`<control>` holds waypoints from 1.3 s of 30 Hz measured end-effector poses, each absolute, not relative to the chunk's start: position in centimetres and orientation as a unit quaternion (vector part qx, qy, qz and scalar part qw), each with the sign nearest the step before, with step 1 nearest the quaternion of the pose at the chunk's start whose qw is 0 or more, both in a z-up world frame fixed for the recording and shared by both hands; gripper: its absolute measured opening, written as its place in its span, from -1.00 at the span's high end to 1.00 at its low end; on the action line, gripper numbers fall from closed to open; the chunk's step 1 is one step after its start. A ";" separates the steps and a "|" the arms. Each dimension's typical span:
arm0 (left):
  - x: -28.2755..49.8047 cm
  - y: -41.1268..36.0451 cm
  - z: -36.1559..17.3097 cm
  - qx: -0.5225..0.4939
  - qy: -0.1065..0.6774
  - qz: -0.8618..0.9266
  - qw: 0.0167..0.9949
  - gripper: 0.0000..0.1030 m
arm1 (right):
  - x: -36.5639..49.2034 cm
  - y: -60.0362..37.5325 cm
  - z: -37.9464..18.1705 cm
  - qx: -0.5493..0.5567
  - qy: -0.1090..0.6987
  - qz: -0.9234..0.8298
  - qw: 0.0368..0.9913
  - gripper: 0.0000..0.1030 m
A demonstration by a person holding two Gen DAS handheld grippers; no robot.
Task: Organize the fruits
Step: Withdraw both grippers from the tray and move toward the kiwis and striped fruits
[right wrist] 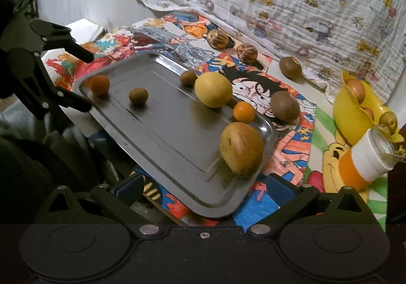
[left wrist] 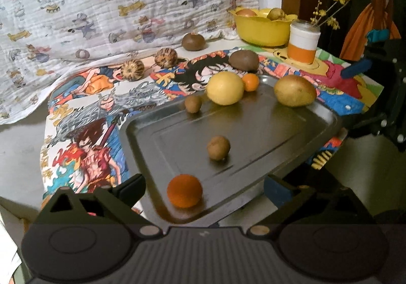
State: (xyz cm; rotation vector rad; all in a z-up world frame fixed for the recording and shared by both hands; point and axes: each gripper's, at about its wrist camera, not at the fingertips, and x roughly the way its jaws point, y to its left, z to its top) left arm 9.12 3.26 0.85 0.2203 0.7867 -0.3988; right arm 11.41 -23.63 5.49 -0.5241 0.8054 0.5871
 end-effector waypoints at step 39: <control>22.3 3.6 3.3 0.090 0.400 -0.172 0.896 -0.97 | 24.9 -24.7 7.0 -0.204 0.356 0.228 0.883 -0.98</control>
